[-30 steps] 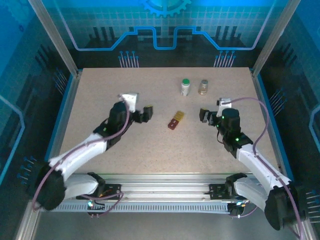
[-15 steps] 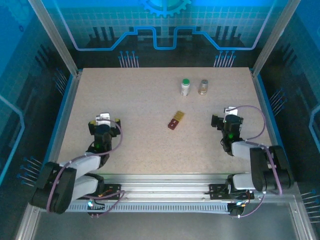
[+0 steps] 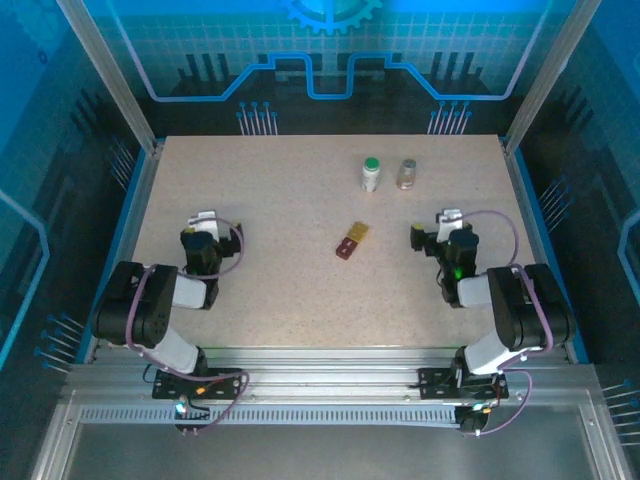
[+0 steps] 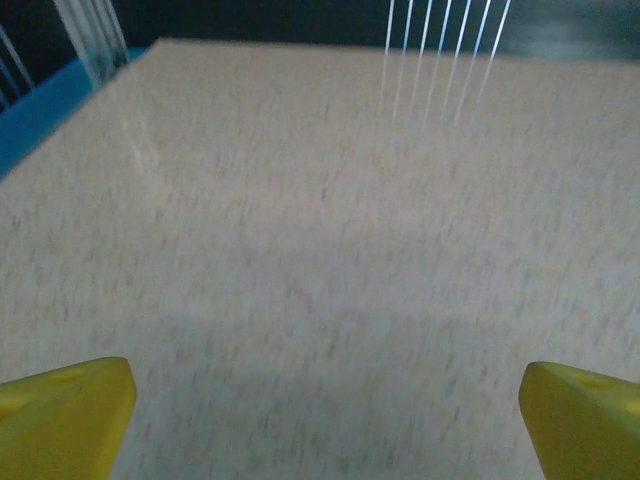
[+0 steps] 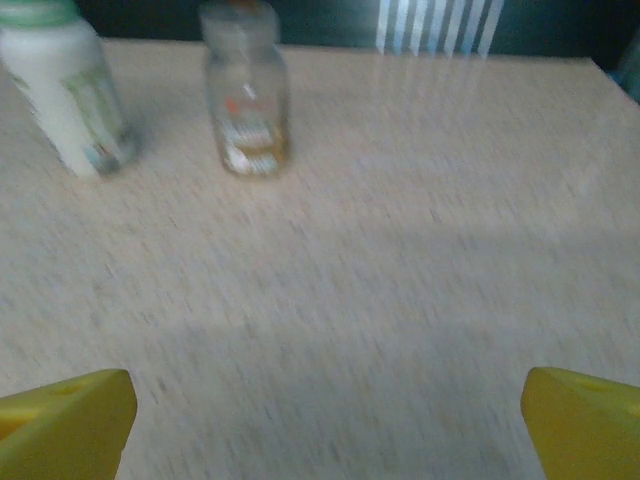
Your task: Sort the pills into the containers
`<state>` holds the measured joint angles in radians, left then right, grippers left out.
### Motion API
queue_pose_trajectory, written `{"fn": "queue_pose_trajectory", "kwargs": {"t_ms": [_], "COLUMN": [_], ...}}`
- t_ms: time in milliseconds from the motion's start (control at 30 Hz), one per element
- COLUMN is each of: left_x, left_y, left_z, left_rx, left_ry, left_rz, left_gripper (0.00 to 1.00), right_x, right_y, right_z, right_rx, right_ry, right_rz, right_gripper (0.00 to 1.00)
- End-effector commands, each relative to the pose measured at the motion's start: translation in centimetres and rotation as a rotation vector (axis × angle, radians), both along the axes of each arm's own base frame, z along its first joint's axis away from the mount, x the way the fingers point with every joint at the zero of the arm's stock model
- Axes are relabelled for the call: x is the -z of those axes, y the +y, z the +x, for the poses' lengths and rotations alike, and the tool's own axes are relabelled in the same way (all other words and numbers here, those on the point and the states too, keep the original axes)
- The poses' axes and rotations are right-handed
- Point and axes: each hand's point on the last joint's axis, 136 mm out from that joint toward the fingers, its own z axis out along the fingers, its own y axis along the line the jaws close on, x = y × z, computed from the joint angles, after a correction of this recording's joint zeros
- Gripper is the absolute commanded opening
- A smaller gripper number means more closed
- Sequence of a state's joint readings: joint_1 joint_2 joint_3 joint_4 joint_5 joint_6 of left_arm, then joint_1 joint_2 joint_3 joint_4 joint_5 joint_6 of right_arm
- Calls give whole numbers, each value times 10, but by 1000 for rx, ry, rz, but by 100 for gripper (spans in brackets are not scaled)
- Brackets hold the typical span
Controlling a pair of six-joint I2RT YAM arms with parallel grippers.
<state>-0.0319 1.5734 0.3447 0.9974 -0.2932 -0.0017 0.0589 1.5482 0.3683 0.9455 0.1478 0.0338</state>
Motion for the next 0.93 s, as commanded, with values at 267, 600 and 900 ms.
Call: {"fn": "queue_pose_trajectory", "kwargs": {"t_ms": [267,600,900], "left_x": [-6,-5,-4], "left_y": [-14,-14,-25], "left_z": [6,6,8], "left_rx": [62,63,145], "left_ry": [3,4,19], "left_rz": [-23,-24,-42], "left_gripper": [99,99,99], "right_x": [-1,-1,-1], "right_y": [16,16,16], "right_z": [3,4,3], "right_rx": [-94,-95,-94], "right_ry": [24,25,26], "right_rz": [-21,-22,-21], "right_gripper": [100,100,100]}}
